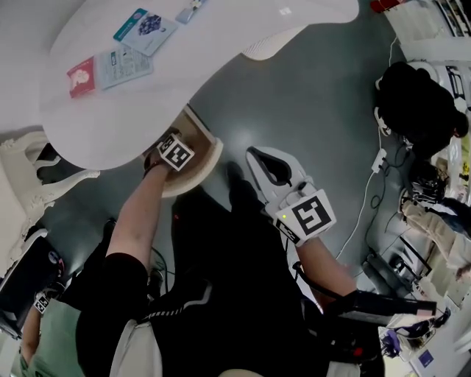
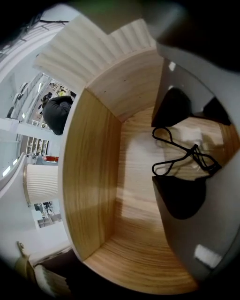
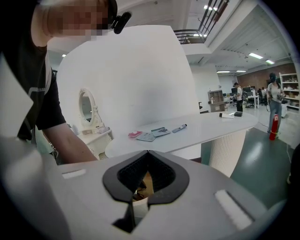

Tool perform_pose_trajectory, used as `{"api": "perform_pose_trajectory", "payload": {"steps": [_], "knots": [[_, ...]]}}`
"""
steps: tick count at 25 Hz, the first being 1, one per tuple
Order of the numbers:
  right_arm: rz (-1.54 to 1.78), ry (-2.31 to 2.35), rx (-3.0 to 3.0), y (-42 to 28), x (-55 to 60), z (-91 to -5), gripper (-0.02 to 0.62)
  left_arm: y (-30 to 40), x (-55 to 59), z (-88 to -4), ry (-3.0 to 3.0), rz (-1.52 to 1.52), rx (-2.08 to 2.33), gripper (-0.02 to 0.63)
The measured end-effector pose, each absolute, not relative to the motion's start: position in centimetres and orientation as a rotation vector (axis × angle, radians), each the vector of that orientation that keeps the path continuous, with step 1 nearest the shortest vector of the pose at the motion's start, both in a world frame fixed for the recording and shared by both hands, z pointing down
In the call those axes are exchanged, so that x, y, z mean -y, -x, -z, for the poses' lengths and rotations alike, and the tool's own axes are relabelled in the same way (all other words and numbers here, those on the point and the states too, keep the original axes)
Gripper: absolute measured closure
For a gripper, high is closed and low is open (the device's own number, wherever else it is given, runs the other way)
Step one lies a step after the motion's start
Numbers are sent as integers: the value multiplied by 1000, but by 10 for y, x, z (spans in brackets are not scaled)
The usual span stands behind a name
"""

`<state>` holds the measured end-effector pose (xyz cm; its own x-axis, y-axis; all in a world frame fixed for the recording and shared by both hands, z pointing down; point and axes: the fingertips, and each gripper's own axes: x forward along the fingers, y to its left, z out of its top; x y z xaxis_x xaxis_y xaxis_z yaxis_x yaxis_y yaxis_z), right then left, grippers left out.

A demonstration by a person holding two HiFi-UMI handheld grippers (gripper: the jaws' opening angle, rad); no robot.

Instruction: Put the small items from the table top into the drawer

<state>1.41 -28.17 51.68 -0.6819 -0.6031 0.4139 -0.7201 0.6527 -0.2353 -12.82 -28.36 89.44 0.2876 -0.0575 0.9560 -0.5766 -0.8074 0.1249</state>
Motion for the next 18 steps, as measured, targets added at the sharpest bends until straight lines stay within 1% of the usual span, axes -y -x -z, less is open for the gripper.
{"api": "perform_pose_trajectory", "payload": {"steps": [12, 18], "knots": [[-539, -1034, 2566, -20, 275, -518, 592, 115, 282, -893, -2175, -1492, 547, 247], [-544, -1018, 2580, -17, 274, -520, 592, 122, 284, -891, -2174, -1512, 541, 225]]}}
